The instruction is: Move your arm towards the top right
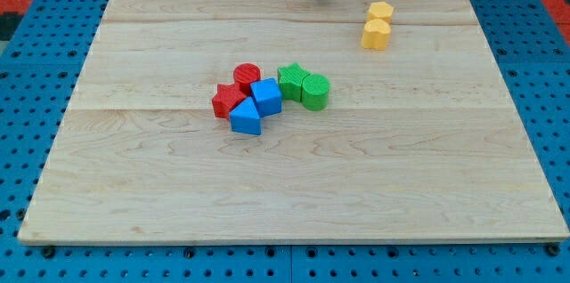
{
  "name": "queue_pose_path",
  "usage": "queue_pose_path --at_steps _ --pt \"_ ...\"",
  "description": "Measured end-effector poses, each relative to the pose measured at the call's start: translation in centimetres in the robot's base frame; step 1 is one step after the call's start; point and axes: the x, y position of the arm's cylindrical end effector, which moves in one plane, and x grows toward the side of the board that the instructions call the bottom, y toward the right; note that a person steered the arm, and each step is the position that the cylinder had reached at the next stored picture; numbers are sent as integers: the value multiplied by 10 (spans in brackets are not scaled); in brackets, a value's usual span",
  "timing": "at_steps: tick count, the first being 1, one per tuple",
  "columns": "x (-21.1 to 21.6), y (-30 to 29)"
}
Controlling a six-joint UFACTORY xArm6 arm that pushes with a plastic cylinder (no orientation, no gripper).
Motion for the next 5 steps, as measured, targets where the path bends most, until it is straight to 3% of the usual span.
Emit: queue_pose_path --at_steps 1,5 --pt "-5 10" --pt "-9 154"
